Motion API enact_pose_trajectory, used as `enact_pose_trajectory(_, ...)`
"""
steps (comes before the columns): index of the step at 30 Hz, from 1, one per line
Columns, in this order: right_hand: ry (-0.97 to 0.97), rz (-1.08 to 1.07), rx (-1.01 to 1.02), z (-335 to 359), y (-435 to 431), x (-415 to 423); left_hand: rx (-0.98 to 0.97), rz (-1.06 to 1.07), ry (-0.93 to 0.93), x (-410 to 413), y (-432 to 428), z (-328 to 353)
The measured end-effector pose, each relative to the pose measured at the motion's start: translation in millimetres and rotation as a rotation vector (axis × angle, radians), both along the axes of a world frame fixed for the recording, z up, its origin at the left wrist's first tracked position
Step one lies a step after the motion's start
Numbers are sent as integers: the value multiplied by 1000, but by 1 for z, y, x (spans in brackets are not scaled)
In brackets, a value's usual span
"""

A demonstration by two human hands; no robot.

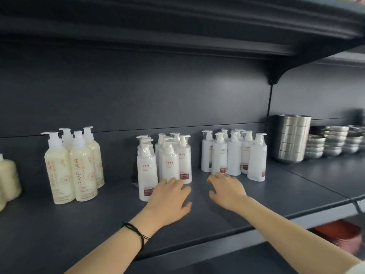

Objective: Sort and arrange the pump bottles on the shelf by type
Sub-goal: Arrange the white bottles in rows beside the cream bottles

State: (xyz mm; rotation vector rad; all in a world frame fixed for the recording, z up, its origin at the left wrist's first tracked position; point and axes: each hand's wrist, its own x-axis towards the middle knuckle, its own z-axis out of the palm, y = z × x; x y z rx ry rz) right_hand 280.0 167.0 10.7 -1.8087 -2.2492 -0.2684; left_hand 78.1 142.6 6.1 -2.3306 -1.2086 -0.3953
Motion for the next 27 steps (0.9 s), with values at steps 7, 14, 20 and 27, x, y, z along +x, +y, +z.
enact_pose_trajectory(7, -28, -169, 22, 2, -4, 89, 8, -32, 27, 71, 25, 8)
enact_pose_trajectory(14, -73, -213, 44, 2, 17, 169, 16, 9, 38, 133, 58, 10)
enact_pose_trajectory(20, -32, -190, 42, 9, 62, 210, 38, 173, -100, 163, 96, 11)
enact_pose_trajectory(27, 580, 78, -206, 4, 108, 235, -219, 281, -938, 180, 135, -1)
